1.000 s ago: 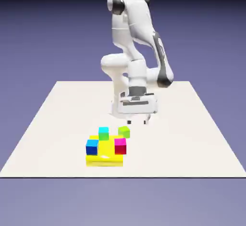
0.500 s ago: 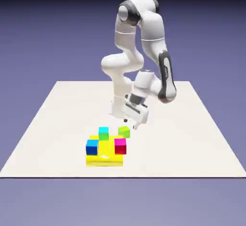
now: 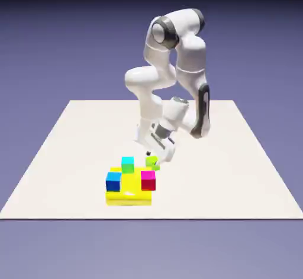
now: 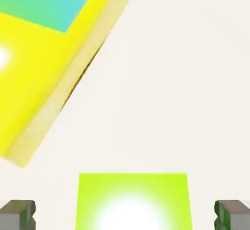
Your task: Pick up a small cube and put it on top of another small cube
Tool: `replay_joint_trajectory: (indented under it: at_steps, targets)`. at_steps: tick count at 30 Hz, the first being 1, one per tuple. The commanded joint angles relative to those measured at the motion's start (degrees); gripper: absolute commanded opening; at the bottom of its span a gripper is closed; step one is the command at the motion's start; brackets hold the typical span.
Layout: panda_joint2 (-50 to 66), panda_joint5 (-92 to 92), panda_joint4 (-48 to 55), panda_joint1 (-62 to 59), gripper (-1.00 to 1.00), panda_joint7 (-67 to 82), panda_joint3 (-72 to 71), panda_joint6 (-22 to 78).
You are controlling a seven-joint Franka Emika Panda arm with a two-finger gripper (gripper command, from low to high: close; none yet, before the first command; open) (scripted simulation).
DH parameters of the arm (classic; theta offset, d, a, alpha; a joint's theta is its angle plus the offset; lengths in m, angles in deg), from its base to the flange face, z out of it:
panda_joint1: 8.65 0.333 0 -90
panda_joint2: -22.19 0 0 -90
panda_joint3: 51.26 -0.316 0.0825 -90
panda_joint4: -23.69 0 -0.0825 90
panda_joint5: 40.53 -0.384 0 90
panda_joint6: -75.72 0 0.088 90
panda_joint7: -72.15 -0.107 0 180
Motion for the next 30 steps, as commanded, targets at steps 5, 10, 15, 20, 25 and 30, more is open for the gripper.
replay_joint_trajectory:
  at_steps: [5, 10, 15, 20, 25, 30]
  targets:
    - [2.6, 6.3, -0.6, -0.8, -1.0, -5.7, 0.5, -0.8]
    - [-2.5, -6.2, 0.6, 0.7, -1.0, 5.6, -0.5, 0.8]
    - [-7.6, -18.6, 1.9, 2.2, -1.0, 16.8, -1.6, 2.3]
    - [-12.7, -31.1, 3.2, 3.7, -1.0, 28.0, -2.6, 3.9]
    - [-18.0, -21.2, 4.1, -1.1, -1.0, 40.0, -0.1, 11.1]
    - [-23.3, -8.7, 5.0, -6.7, -1.0, 52.1, 2.8, 19.1]
